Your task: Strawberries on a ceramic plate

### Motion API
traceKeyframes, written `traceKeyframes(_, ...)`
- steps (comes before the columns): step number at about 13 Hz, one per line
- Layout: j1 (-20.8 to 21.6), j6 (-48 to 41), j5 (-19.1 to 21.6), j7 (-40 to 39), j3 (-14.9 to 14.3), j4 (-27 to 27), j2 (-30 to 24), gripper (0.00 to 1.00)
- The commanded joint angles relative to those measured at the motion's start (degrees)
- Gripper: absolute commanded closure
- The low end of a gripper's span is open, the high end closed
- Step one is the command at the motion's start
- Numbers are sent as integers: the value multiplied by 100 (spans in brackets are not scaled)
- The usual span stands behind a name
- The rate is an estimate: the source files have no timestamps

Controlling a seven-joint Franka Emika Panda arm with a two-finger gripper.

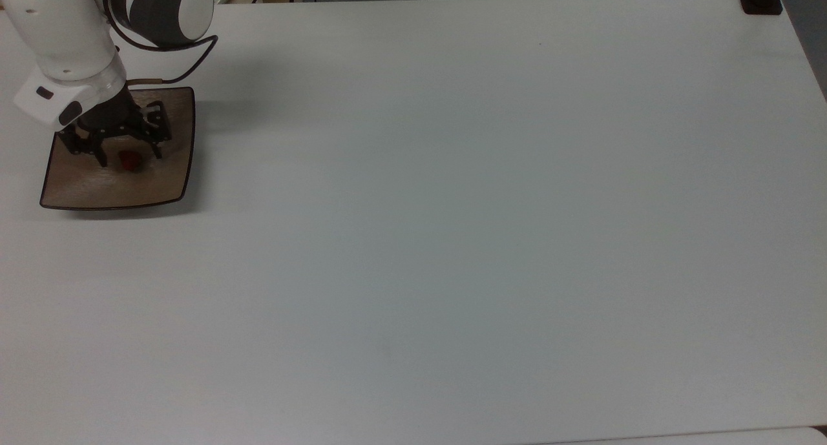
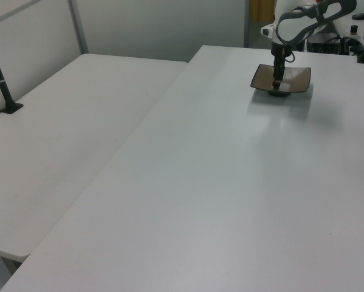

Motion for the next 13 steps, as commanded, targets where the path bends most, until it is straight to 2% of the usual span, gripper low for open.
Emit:
traceKeyframes(1, 69, -175, 18, -54, -34, -62, -414, 0)
traceKeyframes(6, 184, -1615, 97, 95, -34, 97, -1415, 0)
traceKeyframes(9, 595, -2484, 106, 1130, -34, 193, -2066, 0)
traceKeyframes(11, 807, -2899, 106, 1526, -34, 264, -2287, 0)
traceKeyframes(13, 1052, -3312, 115, 2306, -34, 264, -2602, 0)
